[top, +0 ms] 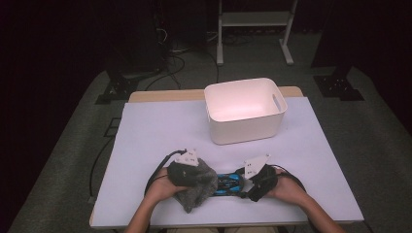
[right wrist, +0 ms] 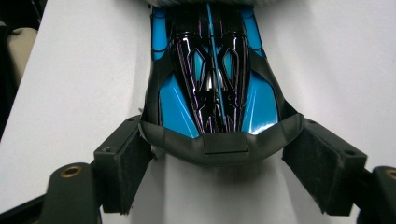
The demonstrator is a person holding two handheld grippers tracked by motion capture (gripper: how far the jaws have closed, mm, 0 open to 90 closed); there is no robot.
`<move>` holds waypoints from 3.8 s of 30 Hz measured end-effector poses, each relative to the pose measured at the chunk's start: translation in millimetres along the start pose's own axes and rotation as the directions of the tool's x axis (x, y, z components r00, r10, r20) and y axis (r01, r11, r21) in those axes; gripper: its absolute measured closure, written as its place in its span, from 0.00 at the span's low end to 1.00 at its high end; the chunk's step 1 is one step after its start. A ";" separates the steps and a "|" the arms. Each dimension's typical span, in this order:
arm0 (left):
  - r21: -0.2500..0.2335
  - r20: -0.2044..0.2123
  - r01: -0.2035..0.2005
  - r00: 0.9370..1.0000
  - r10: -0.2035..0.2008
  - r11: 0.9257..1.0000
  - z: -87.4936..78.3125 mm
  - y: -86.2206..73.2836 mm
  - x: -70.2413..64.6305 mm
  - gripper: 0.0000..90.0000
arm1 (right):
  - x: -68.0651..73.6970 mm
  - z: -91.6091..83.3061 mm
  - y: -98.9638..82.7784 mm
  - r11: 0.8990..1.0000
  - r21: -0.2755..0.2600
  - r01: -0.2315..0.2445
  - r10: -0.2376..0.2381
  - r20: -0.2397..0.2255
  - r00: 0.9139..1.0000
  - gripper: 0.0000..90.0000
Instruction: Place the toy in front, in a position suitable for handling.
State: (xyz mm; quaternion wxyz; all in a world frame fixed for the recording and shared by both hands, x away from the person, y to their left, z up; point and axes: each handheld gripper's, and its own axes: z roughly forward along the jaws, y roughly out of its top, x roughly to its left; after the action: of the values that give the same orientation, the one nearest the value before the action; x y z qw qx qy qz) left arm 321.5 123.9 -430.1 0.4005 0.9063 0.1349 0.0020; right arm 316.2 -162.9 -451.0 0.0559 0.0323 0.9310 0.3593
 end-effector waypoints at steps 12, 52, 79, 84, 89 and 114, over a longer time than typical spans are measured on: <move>0.013 0.038 -0.052 0.998 0.052 0.999 11.0 18.1 -18.0 0.87 | -0.8 2.6 1.8 1.000 -0.008 0.007 -0.007 -0.004 1.000 0.25; 0.054 0.055 -0.140 0.989 0.137 0.989 44.8 59.0 -21.6 0.88 | 1.5 5.3 -0.8 0.999 -0.031 -0.043 0.043 -0.002 0.999 0.25; 0.059 0.072 -0.163 0.985 0.159 0.985 69.1 75.2 -22.1 0.89 | 1.3 9.9 1.5 0.997 -0.050 -0.055 0.054 -0.012 0.998 0.25; 0.078 0.067 -0.163 0.985 0.158 0.984 54.6 67.4 -21.6 0.89 | 1.1 9.3 0.6 0.998 -0.050 -0.049 0.049 -0.009 0.999 0.25; 0.058 0.045 -0.100 0.994 0.097 0.993 22.1 42.7 -15.4 0.89 | 0.5 10.4 0.3 0.997 -0.056 -0.046 0.045 -0.008 0.999 0.26; 0.101 0.059 -0.118 0.992 0.112 0.988 20.5 47.0 -14.9 0.89 | -0.8 8.9 -5.2 0.996 -0.055 -0.076 0.075 -0.024 0.997 0.27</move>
State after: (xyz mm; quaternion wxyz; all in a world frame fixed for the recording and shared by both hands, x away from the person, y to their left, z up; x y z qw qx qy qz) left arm 320.9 75.1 -408.3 0.3553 0.9320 0.0717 -0.0061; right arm 317.9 -161.0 -461.0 0.0331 0.0622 0.9193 0.3872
